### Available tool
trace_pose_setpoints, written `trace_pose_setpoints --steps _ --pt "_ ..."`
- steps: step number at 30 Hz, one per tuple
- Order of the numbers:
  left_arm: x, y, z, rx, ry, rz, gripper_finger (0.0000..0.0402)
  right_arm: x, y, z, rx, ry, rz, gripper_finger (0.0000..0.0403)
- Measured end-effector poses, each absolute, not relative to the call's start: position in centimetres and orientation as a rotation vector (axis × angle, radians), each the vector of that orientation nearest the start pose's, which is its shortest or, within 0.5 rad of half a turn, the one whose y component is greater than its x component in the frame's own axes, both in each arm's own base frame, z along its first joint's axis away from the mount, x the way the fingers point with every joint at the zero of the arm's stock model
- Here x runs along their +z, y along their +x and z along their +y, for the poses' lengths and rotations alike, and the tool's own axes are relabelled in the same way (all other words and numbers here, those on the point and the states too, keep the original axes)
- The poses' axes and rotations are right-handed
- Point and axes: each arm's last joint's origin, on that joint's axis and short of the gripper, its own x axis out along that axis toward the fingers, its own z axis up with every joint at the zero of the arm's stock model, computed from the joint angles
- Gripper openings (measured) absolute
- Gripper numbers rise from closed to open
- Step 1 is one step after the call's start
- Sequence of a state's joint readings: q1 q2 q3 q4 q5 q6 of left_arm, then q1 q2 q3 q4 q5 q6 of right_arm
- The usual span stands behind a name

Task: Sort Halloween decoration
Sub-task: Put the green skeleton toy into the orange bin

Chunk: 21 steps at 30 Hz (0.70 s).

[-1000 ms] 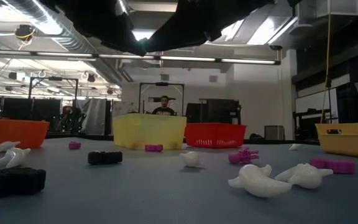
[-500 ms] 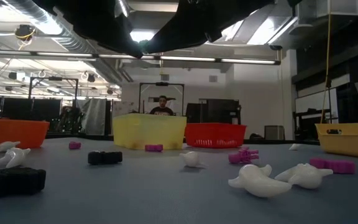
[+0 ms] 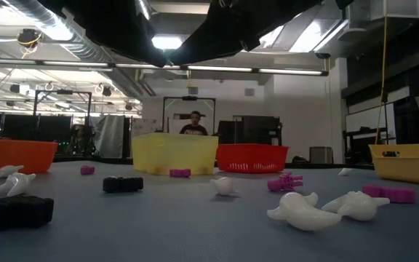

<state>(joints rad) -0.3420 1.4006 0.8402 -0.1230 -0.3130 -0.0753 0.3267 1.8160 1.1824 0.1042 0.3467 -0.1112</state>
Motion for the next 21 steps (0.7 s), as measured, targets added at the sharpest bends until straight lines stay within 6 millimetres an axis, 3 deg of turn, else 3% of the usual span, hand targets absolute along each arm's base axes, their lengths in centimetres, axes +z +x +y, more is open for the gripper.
trace_pose_setpoints --steps 11,21 --pt "22.42 27.49 -8.84 -0.003 0.147 0.646 0.0023 21.5 38.1 11.87 0.008 -0.283 0.501 0.0047" --pt "22.87 26.82 -8.65 -0.019 0.145 0.667 0.0023 21.44 37.89 12.57 0.071 -0.276 0.508 0.0175"
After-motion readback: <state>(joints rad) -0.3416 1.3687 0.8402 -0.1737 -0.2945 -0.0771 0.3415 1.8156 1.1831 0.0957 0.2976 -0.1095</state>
